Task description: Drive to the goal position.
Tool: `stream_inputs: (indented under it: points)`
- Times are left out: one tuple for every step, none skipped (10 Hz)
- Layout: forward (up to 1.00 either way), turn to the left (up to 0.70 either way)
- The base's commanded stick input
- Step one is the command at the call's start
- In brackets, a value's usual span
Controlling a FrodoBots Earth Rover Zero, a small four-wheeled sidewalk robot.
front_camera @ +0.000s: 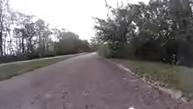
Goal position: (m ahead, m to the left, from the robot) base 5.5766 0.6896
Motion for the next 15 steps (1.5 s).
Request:
stream_inputs:
  points:
    - [0.70, 0.00]
    - [0.70, 0.00]
    - [0.70, 0.22]
    - [0.70, 0.35]
    - [0.70, 0.35]
    - [0.70, 0.35]
    - [0.70, 0.35]
    - [0.70, 0.35]
    - [0.70, 0.35]
    - [0.70, 0.28]
    - [0.70, 0.03]
    - [0.70, 0.00]
    - [0.70, 0.00]
    - [0.70, 0.00]
    - [0.70, 0.00]
